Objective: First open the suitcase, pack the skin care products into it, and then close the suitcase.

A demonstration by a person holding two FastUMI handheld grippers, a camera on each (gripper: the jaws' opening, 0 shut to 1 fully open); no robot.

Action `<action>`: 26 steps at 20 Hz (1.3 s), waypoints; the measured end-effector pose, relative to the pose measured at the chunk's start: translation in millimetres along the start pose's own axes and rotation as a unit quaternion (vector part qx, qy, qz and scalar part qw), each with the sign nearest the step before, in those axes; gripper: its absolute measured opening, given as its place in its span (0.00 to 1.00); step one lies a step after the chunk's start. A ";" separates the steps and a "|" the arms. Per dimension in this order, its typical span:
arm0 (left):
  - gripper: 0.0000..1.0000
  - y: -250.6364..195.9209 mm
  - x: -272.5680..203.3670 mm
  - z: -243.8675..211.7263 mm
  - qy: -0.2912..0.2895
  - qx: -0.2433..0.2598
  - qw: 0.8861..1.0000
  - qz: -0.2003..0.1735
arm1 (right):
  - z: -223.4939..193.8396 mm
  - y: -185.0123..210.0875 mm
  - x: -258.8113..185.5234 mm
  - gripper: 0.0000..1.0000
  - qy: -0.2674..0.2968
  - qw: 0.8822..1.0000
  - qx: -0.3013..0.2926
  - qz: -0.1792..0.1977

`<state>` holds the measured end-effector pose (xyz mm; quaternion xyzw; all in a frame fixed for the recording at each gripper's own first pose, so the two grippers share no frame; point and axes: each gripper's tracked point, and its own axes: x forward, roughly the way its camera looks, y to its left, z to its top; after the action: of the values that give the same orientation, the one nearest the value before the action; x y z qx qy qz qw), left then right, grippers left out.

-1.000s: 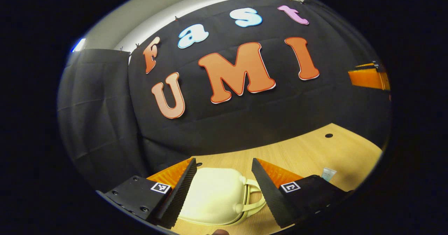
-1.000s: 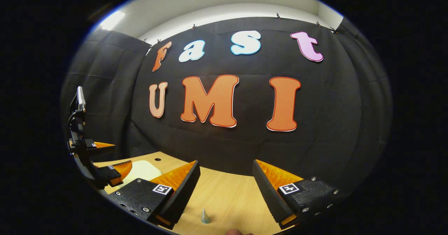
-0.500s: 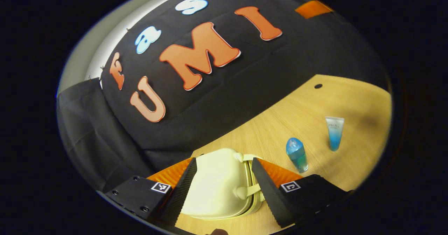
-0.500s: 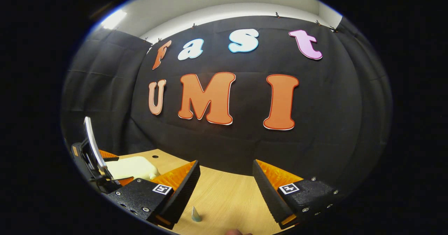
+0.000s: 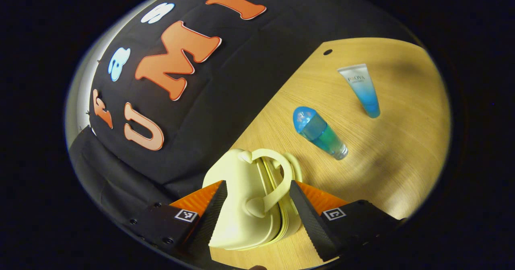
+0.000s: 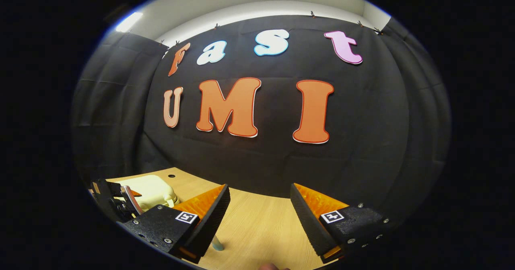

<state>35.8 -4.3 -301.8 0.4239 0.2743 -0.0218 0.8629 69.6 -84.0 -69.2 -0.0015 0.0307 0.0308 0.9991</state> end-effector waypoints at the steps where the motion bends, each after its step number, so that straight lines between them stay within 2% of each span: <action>1: 0.97 -2.7 3.9 -3.3 0.001 0.013 1.000 0.000 | -0.2 -1.6 0.0 0.95 -0.001 1.000 -0.001 -0.004; 3: 0.95 -5.7 11.0 -9.2 0.004 0.041 0.999 0.003 | -1.8 -3.0 -1.2 0.95 0.003 1.000 -0.002 -0.007; 6: 0.82 -14.3 19.9 -16.5 0.004 0.086 0.996 -0.002 | -4.7 -4.0 0.5 0.95 0.005 1.000 -0.005 -0.019; 7: 0.82 -15.1 21.9 -18.2 0.002 0.104 0.995 -0.001 | -5.0 -2.1 -0.4 0.95 0.007 1.000 -0.002 -0.021; 8: 0.70 -17.0 26.7 -19.8 0.001 0.122 0.993 -0.002 | -5.5 0.7 -0.8 0.95 0.008 1.000 0.000 -0.024; 9: 0.68 -18.2 31.3 -23.8 0.002 0.135 0.991 -0.002 | -6.3 3.2 -1.4 0.95 0.009 1.000 0.000 -0.025; 10: 0.52 -20.9 34.4 -25.9 0.000 0.144 0.990 -0.005 | -6.5 6.1 -2.8 0.95 0.009 1.000 -0.002 -0.025; 11: 0.52 -20.0 37.0 -23.9 -0.008 0.154 0.988 -0.002 | -6.8 6.0 -2.6 0.95 0.007 0.999 -0.009 -0.030; 13: 0.29 -24.9 35.6 -25.4 -0.015 0.161 0.987 -0.013 | -8.9 5.4 -4.2 0.95 0.014 0.999 -0.018 -0.043; 14: 0.16 -29.4 38.7 -23.7 -0.017 0.154 0.988 -0.024 | -7.6 8.0 -4.7 0.95 0.016 0.999 -0.015 -0.045; 16: 0.16 -26.0 38.6 -21.9 -0.016 0.121 0.992 -0.039 | -6.5 16.5 -5.4 0.95 0.021 0.999 -0.013 -0.040; 19: 0.16 -10.6 35.7 -15.4 -0.025 0.045 0.997 -0.051 | -3.0 26.3 -3.6 0.95 0.011 0.999 -0.025 -0.028; 21: 0.15 4.5 28.2 -10.3 -0.033 0.007 0.998 -0.056 | -6.7 28.8 1.7 0.95 0.020 0.999 -0.023 -0.035; 22: 0.14 12.5 27.5 -2.7 -0.045 -0.009 0.998 -0.049 | -6.5 30.5 1.1 0.95 0.023 0.999 -0.017 -0.040; 23: 0.04 28.2 30.5 1.6 -0.055 -0.019 0.997 -0.044 | -3.8 33.6 0.8 0.95 0.019 0.999 -0.010 -0.043; 26: 0.03 64.5 15.4 2.6 -0.068 -0.066 0.994 -0.046 | -0.6 44.2 7.1 0.95 0.016 0.999 -0.014 -0.047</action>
<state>67.5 38.0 -261.7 0.3502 0.2353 -0.0719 0.9038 73.9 -39.4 -70.3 -0.0175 0.0459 -0.0155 0.9987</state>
